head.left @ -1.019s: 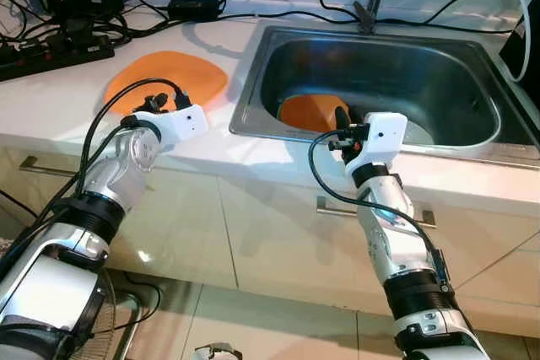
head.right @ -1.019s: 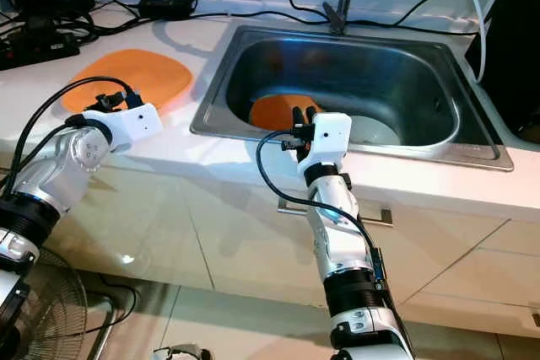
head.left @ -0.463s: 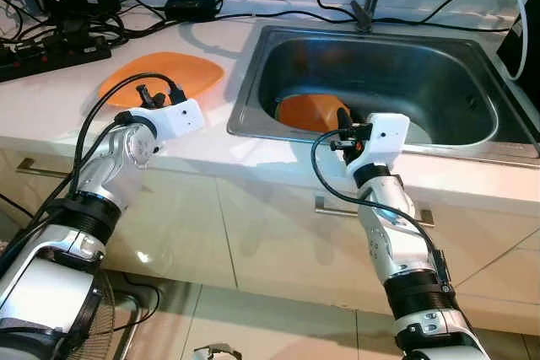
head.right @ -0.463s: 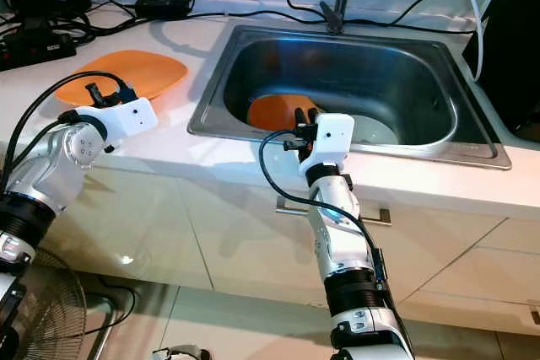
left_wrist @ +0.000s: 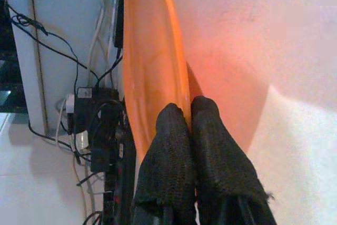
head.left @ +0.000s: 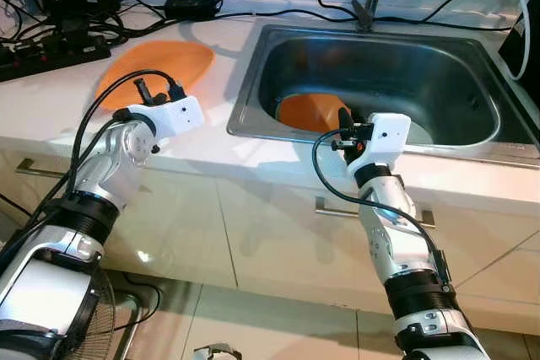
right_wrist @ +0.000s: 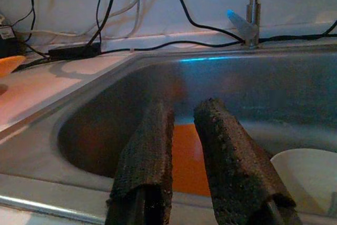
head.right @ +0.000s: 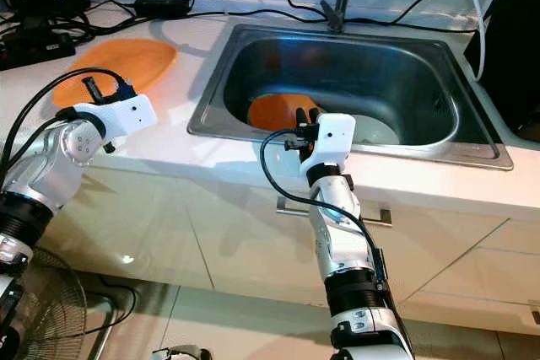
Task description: Kitchen organization
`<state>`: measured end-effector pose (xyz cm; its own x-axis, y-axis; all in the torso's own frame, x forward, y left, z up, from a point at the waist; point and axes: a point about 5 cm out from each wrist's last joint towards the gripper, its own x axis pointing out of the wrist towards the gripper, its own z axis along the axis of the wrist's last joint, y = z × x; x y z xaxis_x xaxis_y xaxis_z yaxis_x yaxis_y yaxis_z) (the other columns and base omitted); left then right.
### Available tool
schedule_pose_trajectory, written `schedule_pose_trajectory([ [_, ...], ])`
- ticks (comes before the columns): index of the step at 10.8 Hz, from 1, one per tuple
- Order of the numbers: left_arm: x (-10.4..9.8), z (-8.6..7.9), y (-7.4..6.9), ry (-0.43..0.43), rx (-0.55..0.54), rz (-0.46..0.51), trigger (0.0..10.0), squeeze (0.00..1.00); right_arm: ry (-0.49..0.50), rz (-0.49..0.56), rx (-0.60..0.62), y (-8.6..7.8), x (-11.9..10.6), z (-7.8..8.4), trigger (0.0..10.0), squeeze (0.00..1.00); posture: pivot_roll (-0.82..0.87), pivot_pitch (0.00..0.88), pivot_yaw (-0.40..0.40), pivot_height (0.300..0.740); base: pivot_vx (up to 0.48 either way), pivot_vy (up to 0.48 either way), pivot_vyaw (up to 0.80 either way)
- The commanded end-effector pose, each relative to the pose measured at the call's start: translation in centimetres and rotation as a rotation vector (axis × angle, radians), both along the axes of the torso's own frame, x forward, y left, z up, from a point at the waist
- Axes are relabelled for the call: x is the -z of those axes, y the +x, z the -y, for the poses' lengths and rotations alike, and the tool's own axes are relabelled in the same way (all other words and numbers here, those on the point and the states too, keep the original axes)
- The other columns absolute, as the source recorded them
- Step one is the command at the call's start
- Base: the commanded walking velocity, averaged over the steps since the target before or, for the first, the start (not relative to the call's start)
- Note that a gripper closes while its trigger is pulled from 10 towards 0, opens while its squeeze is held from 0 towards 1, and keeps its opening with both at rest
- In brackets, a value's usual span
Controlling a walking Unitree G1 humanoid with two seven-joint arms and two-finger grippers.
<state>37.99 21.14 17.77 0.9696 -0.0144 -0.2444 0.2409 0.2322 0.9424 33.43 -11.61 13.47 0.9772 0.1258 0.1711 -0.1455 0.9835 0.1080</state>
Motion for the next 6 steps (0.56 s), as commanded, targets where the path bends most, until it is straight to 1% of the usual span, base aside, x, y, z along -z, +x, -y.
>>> schedule_pose_trajectory([
  [1,2.8,0.8,-0.7,0.003,0.025,-0.094,0.0,0.0,0.018,0.003,0.002,0.3,-0.5,-0.1,10.0,0.0,0.1,0.046,-0.001,0.74,0.0,0.0,0.0],
  [2,1.8,1.1,-0.6,0.027,0.036,-0.019,0.0,0.0,0.017,0.005,0.001,0.3,-0.5,-0.1,10.0,0.0,0.1,0.047,-0.002,0.74,0.0,0.0,0.0],
  [3,0.3,2.1,-0.5,0.047,0.076,0.094,10.0,0.0,0.016,0.004,0.003,0.3,-0.5,0.0,10.0,0.0,0.1,0.047,-0.002,0.74,0.0,0.0,0.0],
  [4,-0.8,3.2,-0.7,0.052,0.118,0.177,10.0,0.0,0.014,0.008,0.0,0.4,-0.7,-0.1,10.0,0.0,0.1,0.049,-0.004,0.74,0.0,0.0,0.0],
  [5,-1.5,4.0,-0.9,0.043,0.144,0.224,10.0,0.0,0.012,0.012,-0.005,0.6,-1.0,-0.2,10.0,0.0,0.1,0.049,-0.004,0.74,0.0,0.0,0.0],
  [6,-1.8,4.7,-1.1,0.041,0.167,0.25,10.0,0.0,0.009,0.019,-0.019,0.7,-1.4,-0.3,10.0,0.0,0.1,0.047,-0.003,0.74,0.0,0.0,0.0],
])
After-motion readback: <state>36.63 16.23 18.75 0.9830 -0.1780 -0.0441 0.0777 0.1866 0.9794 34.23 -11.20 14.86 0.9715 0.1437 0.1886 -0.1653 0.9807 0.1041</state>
